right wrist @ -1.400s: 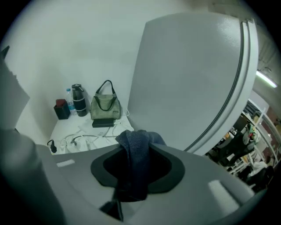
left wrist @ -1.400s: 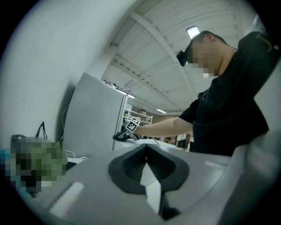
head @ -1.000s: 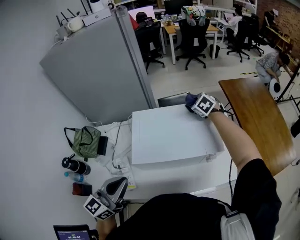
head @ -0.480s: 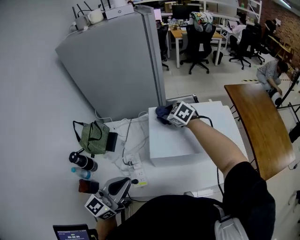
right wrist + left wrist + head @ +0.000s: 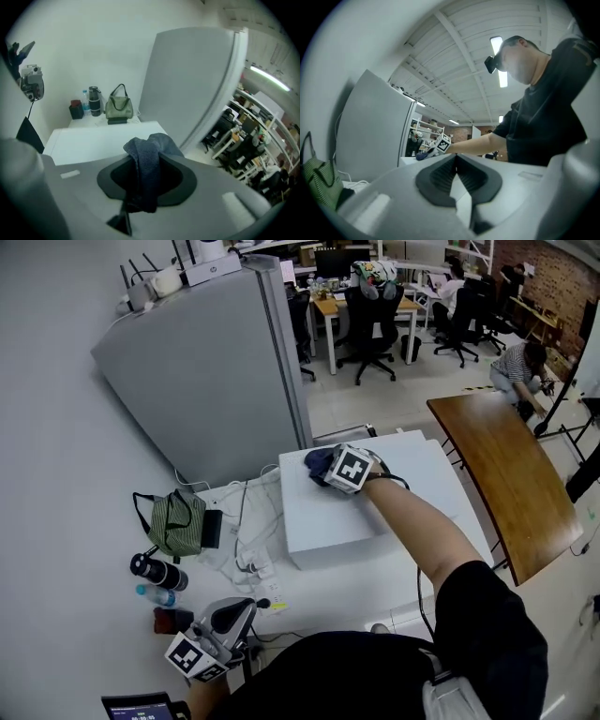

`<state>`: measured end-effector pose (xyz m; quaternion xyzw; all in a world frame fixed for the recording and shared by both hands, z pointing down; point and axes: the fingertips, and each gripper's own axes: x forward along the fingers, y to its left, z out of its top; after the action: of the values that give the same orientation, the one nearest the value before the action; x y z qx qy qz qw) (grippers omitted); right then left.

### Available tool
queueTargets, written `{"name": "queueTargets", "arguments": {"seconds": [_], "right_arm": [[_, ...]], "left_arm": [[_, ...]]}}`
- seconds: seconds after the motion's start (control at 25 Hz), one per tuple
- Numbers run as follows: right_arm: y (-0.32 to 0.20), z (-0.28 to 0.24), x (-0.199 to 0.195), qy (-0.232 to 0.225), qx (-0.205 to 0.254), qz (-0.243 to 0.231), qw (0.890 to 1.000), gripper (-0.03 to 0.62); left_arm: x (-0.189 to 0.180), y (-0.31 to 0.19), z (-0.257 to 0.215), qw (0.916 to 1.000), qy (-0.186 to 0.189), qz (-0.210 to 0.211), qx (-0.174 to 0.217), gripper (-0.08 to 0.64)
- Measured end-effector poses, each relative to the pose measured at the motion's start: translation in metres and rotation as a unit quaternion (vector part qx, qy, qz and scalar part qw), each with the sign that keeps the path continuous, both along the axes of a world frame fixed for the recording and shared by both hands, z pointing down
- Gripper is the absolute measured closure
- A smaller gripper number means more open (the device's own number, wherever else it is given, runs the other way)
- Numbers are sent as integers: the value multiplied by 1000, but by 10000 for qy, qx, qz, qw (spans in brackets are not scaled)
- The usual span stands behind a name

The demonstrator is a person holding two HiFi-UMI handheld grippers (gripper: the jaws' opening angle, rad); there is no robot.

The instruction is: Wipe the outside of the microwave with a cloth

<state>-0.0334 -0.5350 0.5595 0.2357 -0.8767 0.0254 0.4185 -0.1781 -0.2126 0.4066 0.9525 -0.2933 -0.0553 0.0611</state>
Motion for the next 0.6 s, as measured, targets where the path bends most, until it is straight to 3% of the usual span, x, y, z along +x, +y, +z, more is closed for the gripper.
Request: {"name": "queueTargets", "arguments": {"seconds": [0.2, 0.32, 0.44, 0.52, 0.6], "right_arm": [[-14, 4, 255, 483, 375, 1349, 9890, 492], [-9, 2, 340, 537, 296, 1897, 9799, 492], [-6, -12, 324, 352, 414, 1763, 9828, 492], [0, -31, 256, -63, 546, 1273, 9903, 492], [17, -49, 151, -567, 583, 514, 9954, 492]], "left_arm": [[79, -8, -13, 9991, 262, 341, 14, 555], [109, -6, -15, 9984, 342, 440, 26, 555], [117, -2, -15, 9983, 388, 441, 4, 555], [107, 3, -15, 9985, 406, 366, 3, 555], [87, 9, -15, 9990, 388, 226, 29, 555]]}}
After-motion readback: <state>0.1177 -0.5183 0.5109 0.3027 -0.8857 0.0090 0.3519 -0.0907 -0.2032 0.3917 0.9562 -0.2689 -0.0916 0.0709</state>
